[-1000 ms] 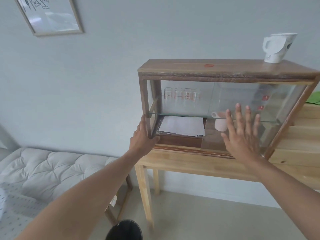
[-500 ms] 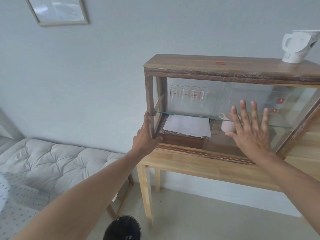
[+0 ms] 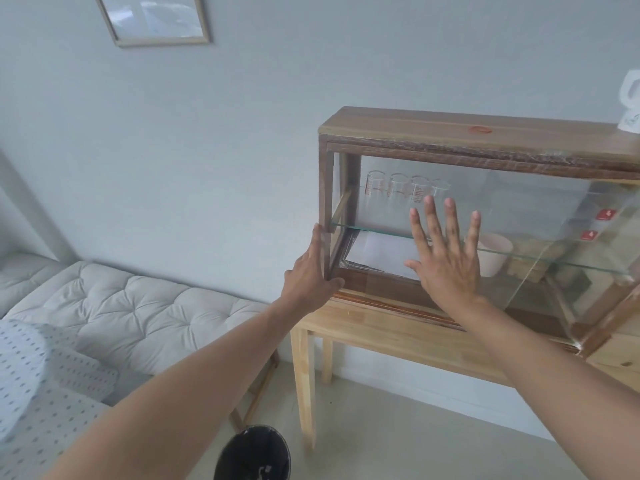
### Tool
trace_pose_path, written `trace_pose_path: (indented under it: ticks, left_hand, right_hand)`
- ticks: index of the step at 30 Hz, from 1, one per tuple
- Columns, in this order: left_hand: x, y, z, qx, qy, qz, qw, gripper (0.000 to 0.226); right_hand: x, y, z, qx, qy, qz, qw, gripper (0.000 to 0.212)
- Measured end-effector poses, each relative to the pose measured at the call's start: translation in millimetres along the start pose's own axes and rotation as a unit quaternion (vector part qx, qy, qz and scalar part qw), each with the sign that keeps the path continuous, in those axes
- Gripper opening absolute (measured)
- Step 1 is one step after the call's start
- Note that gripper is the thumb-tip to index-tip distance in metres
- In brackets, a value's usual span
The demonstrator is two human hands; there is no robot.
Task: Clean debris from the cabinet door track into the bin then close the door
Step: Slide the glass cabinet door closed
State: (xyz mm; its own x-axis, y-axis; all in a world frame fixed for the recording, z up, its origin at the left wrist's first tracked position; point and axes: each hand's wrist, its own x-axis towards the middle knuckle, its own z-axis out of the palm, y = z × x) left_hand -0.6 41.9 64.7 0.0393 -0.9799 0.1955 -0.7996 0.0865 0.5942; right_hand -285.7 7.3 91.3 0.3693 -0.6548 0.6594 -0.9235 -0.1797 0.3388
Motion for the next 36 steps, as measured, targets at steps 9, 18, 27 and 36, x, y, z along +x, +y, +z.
trace_pose_path:
  ticks: [9, 18, 27, 36]
  left_hand:
    - [-3, 4, 0, -0.007, -0.001, -0.004, 1.0, 0.134]
    - [-3, 6, 1, -0.018, 0.001, -0.006, 1.0, 0.132]
    - [-3, 4, 1, -0.019, 0.008, -0.002, 1.0, 0.134]
    - [-5, 6, -7, 0.002, 0.002, 0.001, 1.0, 0.133]
  right_hand:
    - [18, -31, 1, 0.017, 0.002, -0.007, 1.0, 0.126]
    - [35, -60, 6, 0.025, 0.013, -0.014, 1.0, 0.124]
    - [49, -81, 11, 0.042, 0.021, -0.02, 0.999, 0.124]
    - [56, -92, 3, 0.044, 0.007, -0.028, 0.999, 0.122]
